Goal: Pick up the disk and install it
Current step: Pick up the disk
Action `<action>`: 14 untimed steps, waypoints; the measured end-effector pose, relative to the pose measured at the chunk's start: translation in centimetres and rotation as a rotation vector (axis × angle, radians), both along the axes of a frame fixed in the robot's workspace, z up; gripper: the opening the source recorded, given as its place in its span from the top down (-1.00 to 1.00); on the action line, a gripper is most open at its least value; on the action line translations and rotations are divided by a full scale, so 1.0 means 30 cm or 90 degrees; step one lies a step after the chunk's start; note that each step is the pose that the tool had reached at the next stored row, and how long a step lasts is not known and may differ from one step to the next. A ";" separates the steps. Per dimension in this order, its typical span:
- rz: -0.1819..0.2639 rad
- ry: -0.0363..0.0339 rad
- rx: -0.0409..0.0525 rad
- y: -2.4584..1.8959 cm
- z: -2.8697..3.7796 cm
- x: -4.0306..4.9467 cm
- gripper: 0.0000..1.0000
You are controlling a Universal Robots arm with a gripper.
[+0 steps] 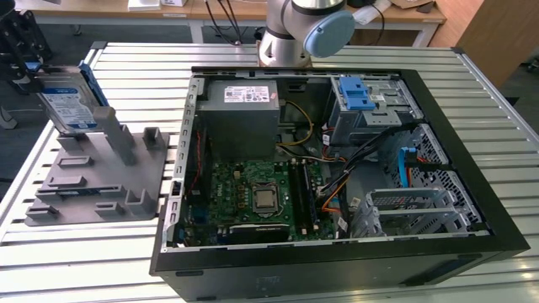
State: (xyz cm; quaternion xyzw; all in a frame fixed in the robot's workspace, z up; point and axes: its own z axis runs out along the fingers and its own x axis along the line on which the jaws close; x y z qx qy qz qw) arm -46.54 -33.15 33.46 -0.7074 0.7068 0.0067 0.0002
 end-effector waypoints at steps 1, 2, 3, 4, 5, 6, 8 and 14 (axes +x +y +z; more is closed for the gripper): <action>0.000 0.0000 0.0000 0.000 0.001 0.000 0.27; 0.000 -0.0001 0.0000 0.000 0.003 0.000 0.27; 0.000 -0.0001 0.0000 0.000 0.004 0.000 0.27; 0.000 0.0000 0.0000 0.000 0.005 0.000 0.27; 0.000 0.0000 0.0000 0.000 0.007 0.000 0.27; 0.000 -0.0001 0.0000 0.000 0.008 0.000 0.27; 0.000 -0.0001 0.0000 0.000 0.010 0.000 0.27; 0.000 0.0000 0.0000 0.000 0.018 0.000 0.27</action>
